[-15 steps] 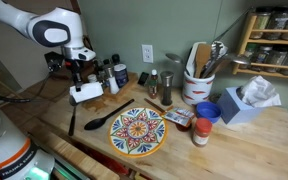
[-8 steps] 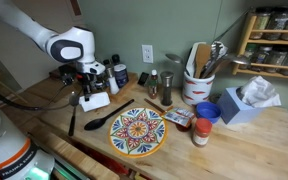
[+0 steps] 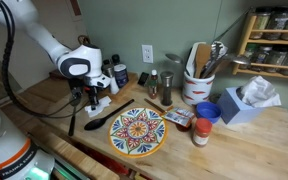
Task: Use a tissue to wipe the wet part of the counter
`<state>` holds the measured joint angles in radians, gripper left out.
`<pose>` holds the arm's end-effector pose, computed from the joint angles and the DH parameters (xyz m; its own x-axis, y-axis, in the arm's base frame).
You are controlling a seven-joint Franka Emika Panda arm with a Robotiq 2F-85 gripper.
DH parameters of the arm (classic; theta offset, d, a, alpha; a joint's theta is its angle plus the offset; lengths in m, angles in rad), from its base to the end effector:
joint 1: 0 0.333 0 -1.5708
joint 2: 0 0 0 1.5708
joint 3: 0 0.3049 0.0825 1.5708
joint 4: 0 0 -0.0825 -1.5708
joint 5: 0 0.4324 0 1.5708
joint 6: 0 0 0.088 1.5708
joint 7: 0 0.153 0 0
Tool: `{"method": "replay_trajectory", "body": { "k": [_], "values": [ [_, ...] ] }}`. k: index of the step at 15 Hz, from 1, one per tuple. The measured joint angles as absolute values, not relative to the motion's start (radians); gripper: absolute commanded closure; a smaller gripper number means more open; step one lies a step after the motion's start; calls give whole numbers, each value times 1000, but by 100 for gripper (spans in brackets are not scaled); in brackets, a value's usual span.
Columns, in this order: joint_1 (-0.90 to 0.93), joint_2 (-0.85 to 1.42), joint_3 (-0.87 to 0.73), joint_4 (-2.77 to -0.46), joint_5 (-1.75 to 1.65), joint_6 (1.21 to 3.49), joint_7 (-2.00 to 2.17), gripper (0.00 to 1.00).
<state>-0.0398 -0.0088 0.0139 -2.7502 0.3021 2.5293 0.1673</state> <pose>0.3787 -0.0051 0.1047 0.8740 -0.4219 -0.2411 -0.4505 -0.8895 -0.0767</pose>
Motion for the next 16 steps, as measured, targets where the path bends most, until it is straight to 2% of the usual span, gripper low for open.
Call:
{"method": "replay_trajectory", "body": {
  "k": [7,16],
  "values": [
    [-27,-4,21,-2749,433,2557,7,99],
    [76,-1,106,-2747,501,2546,-218,99]
  ]
}}
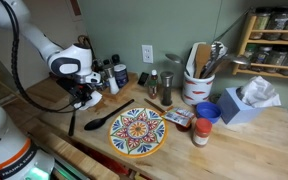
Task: Use a tissue to wipe the wet part of the counter
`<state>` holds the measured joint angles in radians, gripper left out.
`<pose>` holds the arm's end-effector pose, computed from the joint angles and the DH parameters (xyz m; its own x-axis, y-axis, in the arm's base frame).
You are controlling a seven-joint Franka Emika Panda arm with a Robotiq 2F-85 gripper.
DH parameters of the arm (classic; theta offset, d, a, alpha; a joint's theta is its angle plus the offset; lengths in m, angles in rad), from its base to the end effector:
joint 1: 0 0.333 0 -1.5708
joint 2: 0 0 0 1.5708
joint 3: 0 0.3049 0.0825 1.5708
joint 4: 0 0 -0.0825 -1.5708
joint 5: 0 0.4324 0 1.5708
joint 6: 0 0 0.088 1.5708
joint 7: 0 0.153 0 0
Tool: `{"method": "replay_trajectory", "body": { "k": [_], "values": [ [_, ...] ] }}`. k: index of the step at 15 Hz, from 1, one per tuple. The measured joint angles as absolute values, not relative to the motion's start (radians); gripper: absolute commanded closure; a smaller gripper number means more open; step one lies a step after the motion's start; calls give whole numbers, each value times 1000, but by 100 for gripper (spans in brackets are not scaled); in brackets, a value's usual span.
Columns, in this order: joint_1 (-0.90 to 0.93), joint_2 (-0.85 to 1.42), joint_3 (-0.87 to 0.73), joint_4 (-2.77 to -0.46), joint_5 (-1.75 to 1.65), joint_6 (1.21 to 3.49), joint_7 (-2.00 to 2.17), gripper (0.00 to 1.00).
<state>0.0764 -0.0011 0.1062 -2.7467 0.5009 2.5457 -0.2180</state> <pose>0.3749 0.0756 0.1041 0.9812 -0.0205 -0.1921 -0.0658 -0.9704 -0.2322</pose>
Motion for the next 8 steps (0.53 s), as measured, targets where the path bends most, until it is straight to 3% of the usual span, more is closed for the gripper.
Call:
{"method": "replay_trajectory", "body": {
  "k": [8],
  "values": [
    [125,17,151,-2747,602,2707,-235,99]
  ]
}}
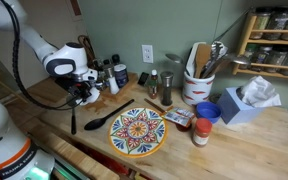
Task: Use a tissue to wipe the wet part of the counter
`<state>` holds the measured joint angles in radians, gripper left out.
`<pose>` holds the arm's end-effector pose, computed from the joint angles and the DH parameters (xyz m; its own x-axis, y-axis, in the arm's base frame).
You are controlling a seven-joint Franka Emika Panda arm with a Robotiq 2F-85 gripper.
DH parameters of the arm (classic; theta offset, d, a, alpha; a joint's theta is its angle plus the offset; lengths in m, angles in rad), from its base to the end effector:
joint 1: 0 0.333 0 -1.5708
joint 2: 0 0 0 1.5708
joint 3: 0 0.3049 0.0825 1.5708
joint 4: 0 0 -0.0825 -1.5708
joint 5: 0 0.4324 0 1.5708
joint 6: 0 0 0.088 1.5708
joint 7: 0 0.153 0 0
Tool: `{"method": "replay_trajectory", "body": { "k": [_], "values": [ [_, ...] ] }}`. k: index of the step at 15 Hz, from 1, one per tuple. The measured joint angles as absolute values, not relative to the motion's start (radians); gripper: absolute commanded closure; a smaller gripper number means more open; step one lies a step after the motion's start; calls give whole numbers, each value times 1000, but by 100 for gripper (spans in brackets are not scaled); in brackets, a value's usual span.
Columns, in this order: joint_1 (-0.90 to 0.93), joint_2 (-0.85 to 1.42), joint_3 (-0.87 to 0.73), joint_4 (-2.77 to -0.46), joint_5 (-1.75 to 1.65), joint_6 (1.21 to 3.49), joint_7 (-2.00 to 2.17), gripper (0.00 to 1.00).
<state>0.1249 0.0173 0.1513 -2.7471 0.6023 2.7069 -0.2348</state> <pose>0.3874 0.1013 0.1061 0.9972 -0.0374 -0.0651 -0.0516 -0.9712 -0.2325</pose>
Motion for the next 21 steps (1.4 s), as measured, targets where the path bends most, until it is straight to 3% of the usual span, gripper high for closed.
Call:
{"method": "replay_trajectory", "body": {
  "k": [13,21],
  "values": [
    [24,40,8,-2742,325,2807,103,99],
    [-48,20,-80,-2739,140,2693,199,99]
  ]
}}
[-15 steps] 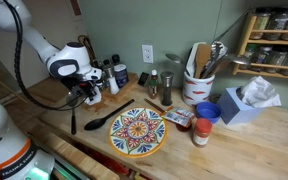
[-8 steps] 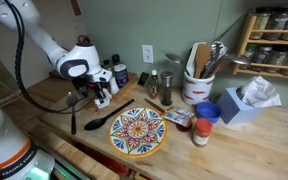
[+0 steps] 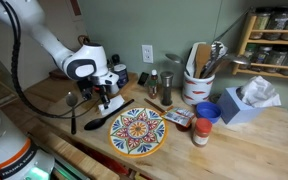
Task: Use a tissue to wipe the wet part of the counter
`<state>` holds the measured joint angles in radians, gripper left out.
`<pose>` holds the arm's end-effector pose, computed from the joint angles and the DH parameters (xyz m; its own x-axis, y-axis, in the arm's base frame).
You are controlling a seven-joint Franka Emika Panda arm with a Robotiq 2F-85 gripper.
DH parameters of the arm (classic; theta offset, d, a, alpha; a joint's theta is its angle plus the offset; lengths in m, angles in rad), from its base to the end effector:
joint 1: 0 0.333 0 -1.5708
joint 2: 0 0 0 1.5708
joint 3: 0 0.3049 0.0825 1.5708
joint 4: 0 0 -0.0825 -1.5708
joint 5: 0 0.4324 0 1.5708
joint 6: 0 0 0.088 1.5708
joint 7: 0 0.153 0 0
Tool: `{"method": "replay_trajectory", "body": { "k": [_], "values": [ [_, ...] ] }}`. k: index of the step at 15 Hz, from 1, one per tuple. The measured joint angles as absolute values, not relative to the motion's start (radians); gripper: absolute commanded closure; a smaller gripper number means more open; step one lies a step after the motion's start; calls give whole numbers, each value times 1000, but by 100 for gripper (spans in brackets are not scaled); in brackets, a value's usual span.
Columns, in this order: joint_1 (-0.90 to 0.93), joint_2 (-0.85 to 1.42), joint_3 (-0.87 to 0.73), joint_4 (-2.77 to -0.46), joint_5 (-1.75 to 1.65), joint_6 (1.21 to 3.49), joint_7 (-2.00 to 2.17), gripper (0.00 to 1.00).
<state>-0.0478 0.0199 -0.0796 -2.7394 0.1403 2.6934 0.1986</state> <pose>0.4005 -0.0535 0.1073 0.8964 -0.4364 -0.0775 -0.4400 -0.8973 -0.0360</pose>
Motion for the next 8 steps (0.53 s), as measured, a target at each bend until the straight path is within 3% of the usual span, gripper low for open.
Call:
{"method": "replay_trajectory", "body": {
  "k": [8],
  "values": [
    [-21,-4,-19,-2741,230,2516,-115,99]
  ]
}}
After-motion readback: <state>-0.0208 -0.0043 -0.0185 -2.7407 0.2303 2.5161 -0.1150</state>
